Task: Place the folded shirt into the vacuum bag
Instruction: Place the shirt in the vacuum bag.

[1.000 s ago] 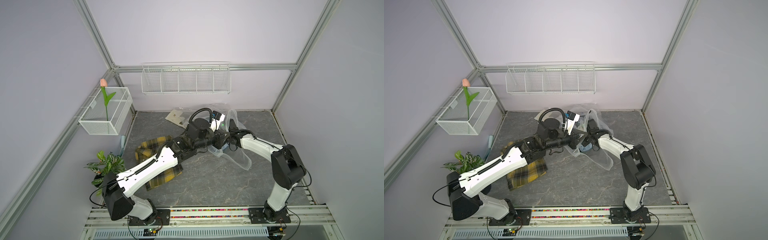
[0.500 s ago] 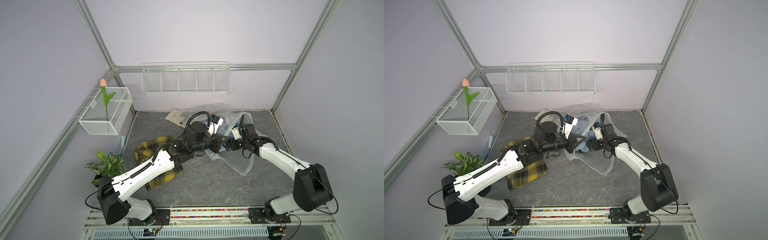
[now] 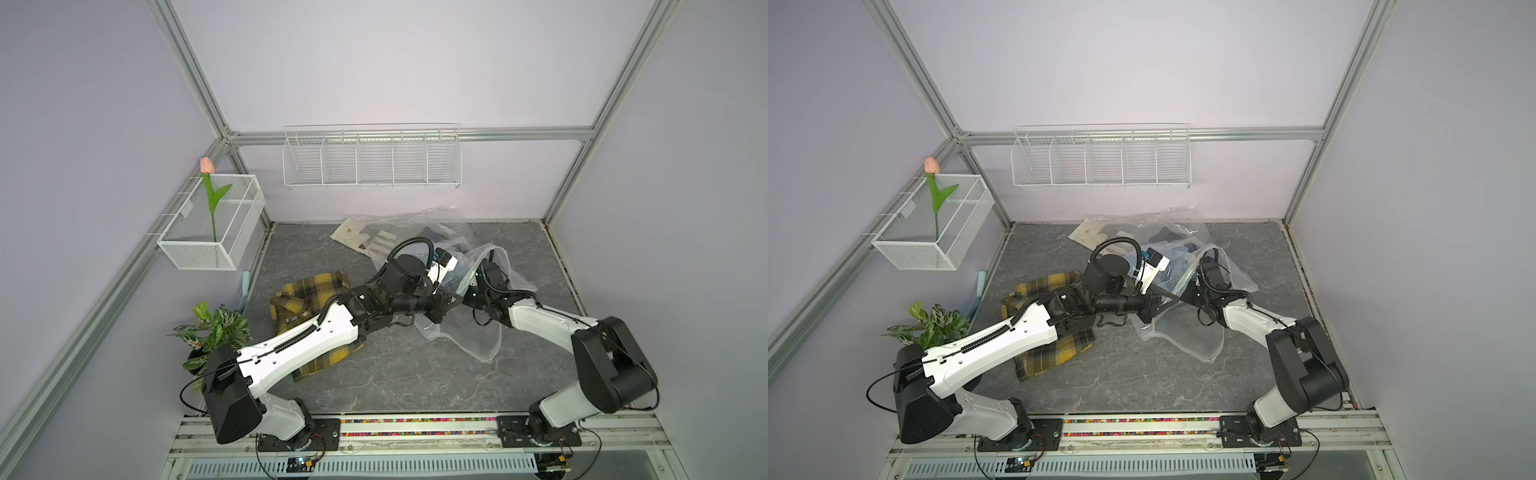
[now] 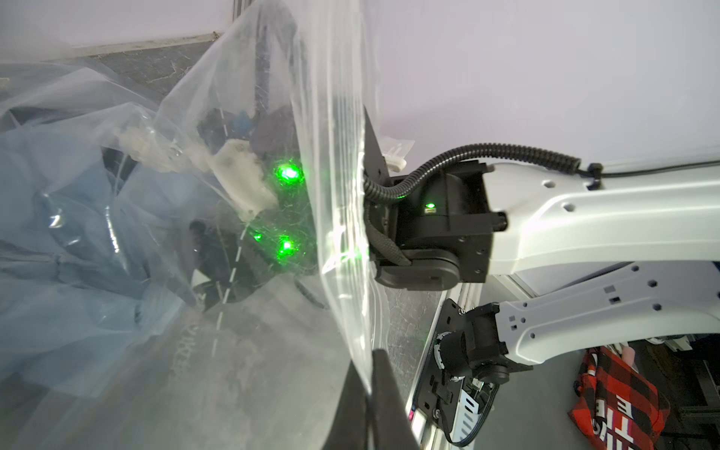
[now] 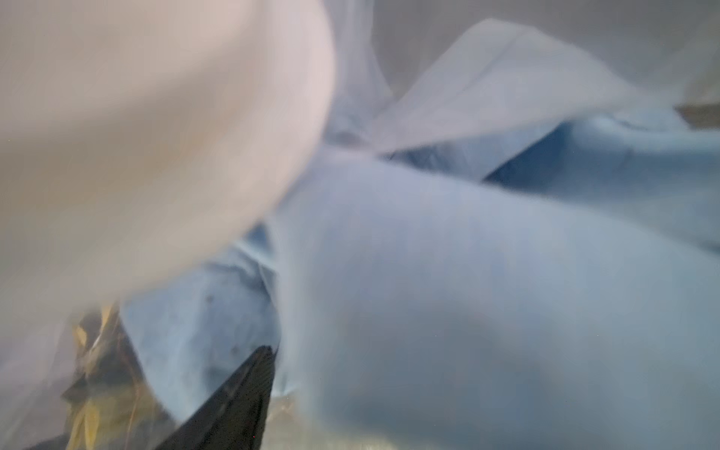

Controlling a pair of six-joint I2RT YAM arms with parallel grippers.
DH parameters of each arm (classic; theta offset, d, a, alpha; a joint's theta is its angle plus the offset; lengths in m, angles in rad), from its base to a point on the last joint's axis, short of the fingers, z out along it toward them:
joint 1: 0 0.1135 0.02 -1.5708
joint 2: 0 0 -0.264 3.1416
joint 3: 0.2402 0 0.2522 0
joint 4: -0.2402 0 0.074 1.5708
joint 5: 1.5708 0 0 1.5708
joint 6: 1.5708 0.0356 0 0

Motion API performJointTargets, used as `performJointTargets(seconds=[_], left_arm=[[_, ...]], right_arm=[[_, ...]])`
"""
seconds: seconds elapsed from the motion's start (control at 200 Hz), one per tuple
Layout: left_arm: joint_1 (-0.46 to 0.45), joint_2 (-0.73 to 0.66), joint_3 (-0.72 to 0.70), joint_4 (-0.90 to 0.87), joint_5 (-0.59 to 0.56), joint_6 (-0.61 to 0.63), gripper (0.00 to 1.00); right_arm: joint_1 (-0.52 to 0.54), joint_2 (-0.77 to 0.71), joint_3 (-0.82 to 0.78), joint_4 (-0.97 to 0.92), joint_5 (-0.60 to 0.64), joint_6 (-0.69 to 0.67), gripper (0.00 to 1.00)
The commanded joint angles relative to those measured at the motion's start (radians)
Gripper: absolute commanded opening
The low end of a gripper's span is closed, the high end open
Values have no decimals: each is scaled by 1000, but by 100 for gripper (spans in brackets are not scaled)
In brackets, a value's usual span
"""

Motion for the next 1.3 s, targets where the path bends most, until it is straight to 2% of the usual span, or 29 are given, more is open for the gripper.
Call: performJointTargets(seconds=[0.0,0.105,0.145,0.175,0.25,0.375,0.425,0.505,0.54,0.67,0.805,0.91,0.995,1.15,1.295], left_arm=[[-3,1,12,-36,18,25,0],[-1,-24,13,-105,-43,62,0],[2,-36,9,-134,-73,64,0],[2,-47,3,-153,-100,65,0],[7,-77,-34,-156,-143,66,0],[11,-110,-89,-96,-145,63,0],[9,-104,-88,-75,-125,58,0],[11,-74,-73,-46,-80,52,0],[9,-58,-63,-39,-60,44,0],[7,-1,-23,-5,-14,24,0],[6,41,-14,42,0,12,0],[5,64,5,51,17,13,0],[2,67,14,53,25,10,0],[-4,48,5,47,9,7,0],[-4,23,-32,38,-21,11,0]], right_arm=[[-35,60,44,87,109,75,61],[-115,42,21,96,169,110,19],[-137,25,5,102,198,113,10],[-150,20,-6,110,210,115,7],[-165,31,-14,110,230,116,7],[-164,54,-66,189,202,164,9],[-157,49,-86,212,178,175,18],[-143,8,-104,185,165,172,44],[-140,-20,-119,174,161,173,51],[-113,-139,-180,101,106,168,55],[-16,-240,-239,39,127,189,60],[53,-253,-264,78,130,244,60],[98,-213,-274,179,125,292,55],[163,-60,-226,339,128,366,47],[187,123,-116,457,118,400,40]])
